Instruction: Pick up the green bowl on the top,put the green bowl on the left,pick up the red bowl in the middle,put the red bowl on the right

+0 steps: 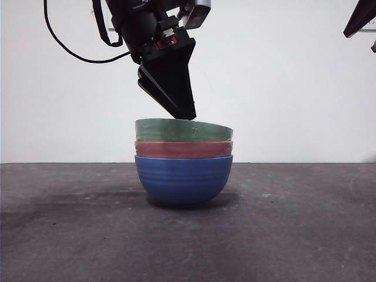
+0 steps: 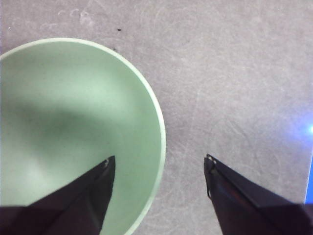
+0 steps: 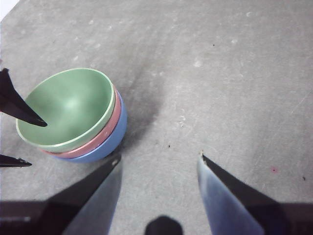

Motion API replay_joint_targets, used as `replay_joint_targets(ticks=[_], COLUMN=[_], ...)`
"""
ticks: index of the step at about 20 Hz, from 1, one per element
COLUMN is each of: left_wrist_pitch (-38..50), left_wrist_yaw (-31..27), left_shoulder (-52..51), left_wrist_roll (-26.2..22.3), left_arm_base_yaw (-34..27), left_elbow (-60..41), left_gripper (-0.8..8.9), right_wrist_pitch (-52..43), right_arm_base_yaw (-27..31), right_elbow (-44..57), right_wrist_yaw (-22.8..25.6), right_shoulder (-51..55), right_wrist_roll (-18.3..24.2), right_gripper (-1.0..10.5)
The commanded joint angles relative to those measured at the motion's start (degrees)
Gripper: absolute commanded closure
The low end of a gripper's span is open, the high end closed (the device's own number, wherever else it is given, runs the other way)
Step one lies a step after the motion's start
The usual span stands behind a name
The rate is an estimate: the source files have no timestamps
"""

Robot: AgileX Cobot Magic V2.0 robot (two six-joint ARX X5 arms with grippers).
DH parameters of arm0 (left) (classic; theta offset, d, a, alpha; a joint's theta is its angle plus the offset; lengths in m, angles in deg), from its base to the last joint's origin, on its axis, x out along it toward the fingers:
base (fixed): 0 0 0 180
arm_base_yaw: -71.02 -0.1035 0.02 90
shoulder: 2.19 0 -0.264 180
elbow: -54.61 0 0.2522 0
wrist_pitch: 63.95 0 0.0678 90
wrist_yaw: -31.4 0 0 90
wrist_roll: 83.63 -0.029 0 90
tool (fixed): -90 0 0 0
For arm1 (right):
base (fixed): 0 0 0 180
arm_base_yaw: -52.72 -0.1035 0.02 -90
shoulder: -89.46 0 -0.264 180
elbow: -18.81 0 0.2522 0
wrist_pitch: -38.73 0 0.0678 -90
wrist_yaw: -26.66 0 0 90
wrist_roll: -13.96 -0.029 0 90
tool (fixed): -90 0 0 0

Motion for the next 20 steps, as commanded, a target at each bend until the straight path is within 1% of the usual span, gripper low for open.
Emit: replay_joint_targets(ticks=[1, 3, 5, 8, 11, 12, 13, 17, 20], left_wrist_pitch=[-0.2, -0.3, 0.5, 0.7, 0.4, 0.4, 0.4, -0.7, -4.8], left_wrist_yaw=[0.3, 0.1, 0.0, -0.1, -0.1, -0.1, -0.1, -0.1, -0.1], left_shoulder=[2.3, 3.5, 3.5, 3.4, 3.3, 3.3, 3.2, 3.0, 3.0], left_wrist_roll=[-0.9, -0.9, -0.9, -0.9, -0.9, -0.9, -0.9, -0.9, -0.8], left_arm_base_yaw=[0.2, 0.2, 0.2, 0.2, 0.2, 0.2, 0.2, 0.2, 0.3], left_elbow=[-0.1, -0.1, -0.1, 0.0, 0.0, 0.0, 0.0, 1.5, 6.2], left_gripper=[5.11, 5.16, 5.73, 5.79, 7.49, 7.96, 8.20, 8.20, 8.20], right_wrist_pitch=[-0.3, -0.1, 0.5, 0.7, 0.7, 0.7, 0.7, 0.7, 0.7], right_arm_base_yaw=[0.1, 0.1, 0.1, 0.1, 0.1, 0.1, 0.1, 0.1, 0.1], right_elbow=[-0.1, -0.1, -0.1, -0.1, -0.1, -0.1, -0.1, -0.1, -0.1], right_wrist_yaw=[0.0, 0.0, 0.0, 0.1, 0.1, 0.1, 0.1, 0.1, 0.1], right_shoulder=[-0.1, -0.1, -0.1, -0.1, -0.1, -0.1, -0.1, -0.1, -0.1], right_wrist_roll=[-0.4, -0.4, -0.3, -0.3, -0.3, -0.3, -0.3, -0.3, -0.3], right_gripper=[6.9, 6.9, 6.9, 6.9, 6.9, 6.9, 6.9, 7.0, 7.0])
